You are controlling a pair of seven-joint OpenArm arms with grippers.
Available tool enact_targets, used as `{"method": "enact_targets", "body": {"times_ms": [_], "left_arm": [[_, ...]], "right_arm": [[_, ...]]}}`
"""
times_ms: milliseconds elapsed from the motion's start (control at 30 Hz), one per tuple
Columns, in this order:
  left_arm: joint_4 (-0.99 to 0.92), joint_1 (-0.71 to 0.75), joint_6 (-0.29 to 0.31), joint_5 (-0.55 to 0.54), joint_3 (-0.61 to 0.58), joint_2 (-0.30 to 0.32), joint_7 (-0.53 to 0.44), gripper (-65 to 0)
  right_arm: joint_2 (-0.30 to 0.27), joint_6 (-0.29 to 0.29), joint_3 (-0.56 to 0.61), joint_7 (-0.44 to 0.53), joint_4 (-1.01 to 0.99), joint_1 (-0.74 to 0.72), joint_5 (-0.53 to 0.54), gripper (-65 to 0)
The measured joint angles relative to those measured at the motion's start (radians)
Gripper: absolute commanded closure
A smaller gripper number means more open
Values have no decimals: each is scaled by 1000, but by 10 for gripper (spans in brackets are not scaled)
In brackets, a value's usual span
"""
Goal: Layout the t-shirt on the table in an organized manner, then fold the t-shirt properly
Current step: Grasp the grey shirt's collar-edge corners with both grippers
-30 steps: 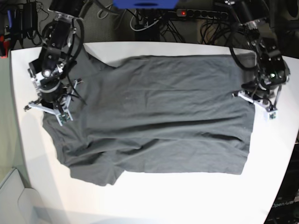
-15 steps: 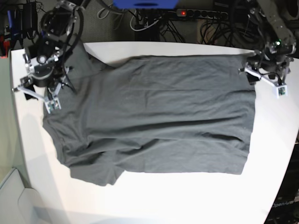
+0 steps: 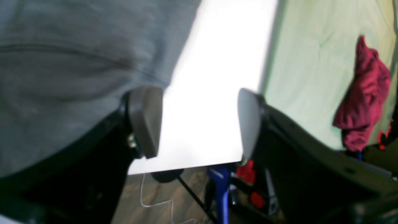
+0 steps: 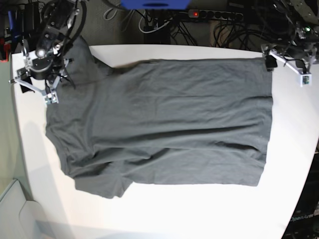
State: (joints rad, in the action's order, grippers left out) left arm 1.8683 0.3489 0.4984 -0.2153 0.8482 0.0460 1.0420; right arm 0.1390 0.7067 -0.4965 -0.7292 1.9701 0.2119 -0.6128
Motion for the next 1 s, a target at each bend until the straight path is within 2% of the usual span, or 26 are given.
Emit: {"method": "enact_targets", "body": {"times_ms": [267, 367, 1000], "left_arm": [[-162, -3, 0, -5, -2, -3, -105, -627], [-193, -3, 24, 2, -1, -5, -129, -627], [-216, -40, 30, 1, -1, -42, -156, -626]], "right_arm": [[0, 0, -1, 0, 0, 19, -3, -397], [0, 0, -1, 0, 0, 19, -4, -397], [0, 0, -1, 7, 0, 43, -3, -396]]}}
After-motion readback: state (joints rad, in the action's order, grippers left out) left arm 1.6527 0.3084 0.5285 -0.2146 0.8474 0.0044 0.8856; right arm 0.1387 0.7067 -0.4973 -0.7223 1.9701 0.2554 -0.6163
